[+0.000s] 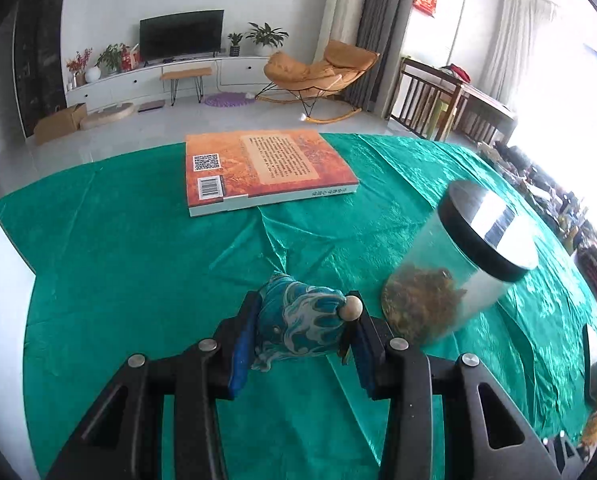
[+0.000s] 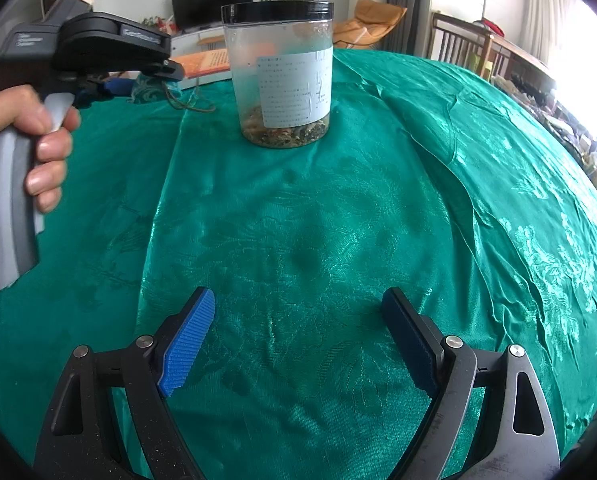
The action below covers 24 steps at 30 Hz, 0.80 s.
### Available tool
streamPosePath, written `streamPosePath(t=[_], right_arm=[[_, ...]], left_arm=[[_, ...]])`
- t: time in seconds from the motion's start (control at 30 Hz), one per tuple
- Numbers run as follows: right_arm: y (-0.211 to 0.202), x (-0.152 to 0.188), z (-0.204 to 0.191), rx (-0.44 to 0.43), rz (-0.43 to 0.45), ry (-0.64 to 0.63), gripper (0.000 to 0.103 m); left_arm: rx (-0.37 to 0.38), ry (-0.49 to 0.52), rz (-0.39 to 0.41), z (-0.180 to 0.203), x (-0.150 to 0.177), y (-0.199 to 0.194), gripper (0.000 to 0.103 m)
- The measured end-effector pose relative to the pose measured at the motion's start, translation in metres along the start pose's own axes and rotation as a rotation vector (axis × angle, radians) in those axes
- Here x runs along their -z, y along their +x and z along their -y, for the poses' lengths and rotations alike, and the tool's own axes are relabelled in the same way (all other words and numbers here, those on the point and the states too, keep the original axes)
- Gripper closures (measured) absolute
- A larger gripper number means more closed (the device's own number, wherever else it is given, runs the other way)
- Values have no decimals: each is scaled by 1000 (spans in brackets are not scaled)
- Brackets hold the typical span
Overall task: Organize soft objects
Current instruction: 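Carry blue pouch toward the jar and open left tool to set it down, then move left tool back over the tissue pack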
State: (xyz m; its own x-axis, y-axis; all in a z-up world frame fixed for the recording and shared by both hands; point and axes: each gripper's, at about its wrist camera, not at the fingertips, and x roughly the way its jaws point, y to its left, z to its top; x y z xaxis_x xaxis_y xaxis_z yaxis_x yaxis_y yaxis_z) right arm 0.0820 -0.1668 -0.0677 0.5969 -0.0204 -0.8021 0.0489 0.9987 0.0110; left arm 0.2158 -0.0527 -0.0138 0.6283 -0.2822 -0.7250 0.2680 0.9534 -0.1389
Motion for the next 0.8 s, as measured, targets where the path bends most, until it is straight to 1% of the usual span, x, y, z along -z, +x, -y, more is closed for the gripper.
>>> streamPosePath(t=[0.1,0.17,0.23,0.3,0.4,0.43,0.47,0.53,0.57,0.6,0.7,0.8], right_arm=[[-5,4,3,0,6,21,17],[-16,13,13,-14,14,86,17],[-32,22,26,-28,45,160,16],[-50,31,39,-11,91,227,16],[-66,37,54,-21,134,309,16],[-68,39,57,-23,135,326,16],[-67,39,59,-30,130,341,16],[-65,39,62,-40,119,361,16],[-64,39,63,-43,113,365,16],[-62,39,63,-49,107,366,16],[-58,39,62,-59,86,360,16],[-53,39,59,-61,60,351,16]], left_arm=[[48,78,-46,18,26,-28,61],[102,112,-59,36,41,-39,61],[158,123,-72,58,47,-40,61],[199,133,-75,87,49,-31,61],[252,162,-55,130,44,-20,60],[260,173,-53,142,41,-18,57],[266,181,-57,151,38,-15,51],[252,182,-61,157,32,-10,8],[228,178,-61,155,31,-9,3],[207,173,-59,150,30,-10,2],[147,135,-87,123,33,-15,2],[101,80,-86,89,49,-38,2]])
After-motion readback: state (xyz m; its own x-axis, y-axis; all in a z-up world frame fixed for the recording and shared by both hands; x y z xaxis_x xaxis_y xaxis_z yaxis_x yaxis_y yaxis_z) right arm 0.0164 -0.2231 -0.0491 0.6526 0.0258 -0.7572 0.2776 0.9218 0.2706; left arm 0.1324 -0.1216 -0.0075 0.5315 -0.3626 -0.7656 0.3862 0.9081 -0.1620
